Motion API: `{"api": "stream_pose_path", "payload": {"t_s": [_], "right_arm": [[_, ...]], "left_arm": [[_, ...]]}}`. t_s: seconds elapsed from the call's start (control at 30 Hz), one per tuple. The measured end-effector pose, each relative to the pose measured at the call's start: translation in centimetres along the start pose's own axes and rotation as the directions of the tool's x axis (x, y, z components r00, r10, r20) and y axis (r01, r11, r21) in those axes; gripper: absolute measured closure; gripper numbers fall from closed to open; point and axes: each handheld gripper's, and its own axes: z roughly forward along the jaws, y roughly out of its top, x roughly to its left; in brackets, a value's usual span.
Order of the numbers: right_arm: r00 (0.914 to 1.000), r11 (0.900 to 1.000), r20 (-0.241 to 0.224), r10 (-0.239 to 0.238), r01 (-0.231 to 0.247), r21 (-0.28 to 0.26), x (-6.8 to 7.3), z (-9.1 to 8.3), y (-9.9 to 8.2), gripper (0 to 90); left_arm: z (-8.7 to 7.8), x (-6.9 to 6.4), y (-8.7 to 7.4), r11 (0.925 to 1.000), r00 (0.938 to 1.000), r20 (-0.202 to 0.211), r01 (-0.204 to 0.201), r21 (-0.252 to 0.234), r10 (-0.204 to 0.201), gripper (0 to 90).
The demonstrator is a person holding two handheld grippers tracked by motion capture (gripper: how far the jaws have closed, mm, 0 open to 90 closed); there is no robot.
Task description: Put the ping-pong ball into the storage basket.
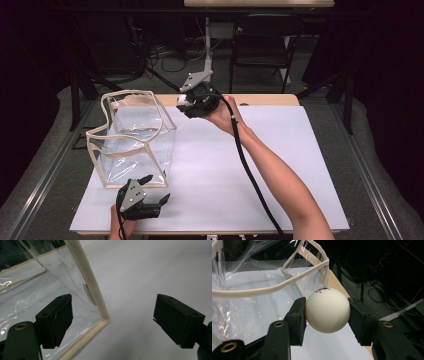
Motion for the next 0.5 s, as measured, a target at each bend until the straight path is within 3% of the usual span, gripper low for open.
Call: {"api": "stream_pose_path", "payload": {"t_s": [0.5], "right_arm": [[0.9997, 0.9998, -0.011, -0.020, 0.020, 0.001, 0.45, 0.85, 1.11, 51.4]], "left_arm": [[0.02, 0.00, 0.00, 1.0000, 1.0000, 0.000, 0.002, 0.000, -0.002, 16.2]]}}
